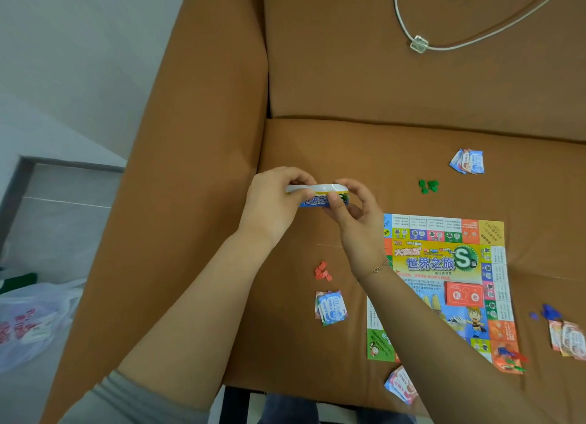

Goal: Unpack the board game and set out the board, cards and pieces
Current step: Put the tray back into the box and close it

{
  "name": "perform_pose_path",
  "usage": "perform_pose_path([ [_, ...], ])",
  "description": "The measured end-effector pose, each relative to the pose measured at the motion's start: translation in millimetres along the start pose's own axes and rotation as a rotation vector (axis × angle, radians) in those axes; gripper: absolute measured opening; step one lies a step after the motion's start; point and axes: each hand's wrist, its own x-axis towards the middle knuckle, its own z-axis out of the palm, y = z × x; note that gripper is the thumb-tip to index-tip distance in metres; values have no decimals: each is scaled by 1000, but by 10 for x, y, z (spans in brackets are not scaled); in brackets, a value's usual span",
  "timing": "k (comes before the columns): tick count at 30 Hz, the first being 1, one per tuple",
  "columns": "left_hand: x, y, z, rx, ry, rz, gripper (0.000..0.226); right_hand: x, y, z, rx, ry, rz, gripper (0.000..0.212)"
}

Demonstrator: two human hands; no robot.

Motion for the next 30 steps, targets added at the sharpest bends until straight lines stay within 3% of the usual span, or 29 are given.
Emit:
perform_pose_path([
  [3,15,-9,-12,8,15,30,4,10,-14,15,7,-1,8,17],
  [7,-34,-123,4,151,68,279,15,21,-37,10,25,46,12,15],
  [11,-146,-245,48,200,127,362,24,38,-41,-22,20,45,-30,14],
  [16,-222,-290,135,179,226,371,24,42,-29,-20,58,25,26,20],
  [24,-152,-269,104,116,152,301,22,74,-60,17,126,41,66,30],
  [30,-158,-295,105,107,115,308,21,46,-5,29,109,53,30,15],
])
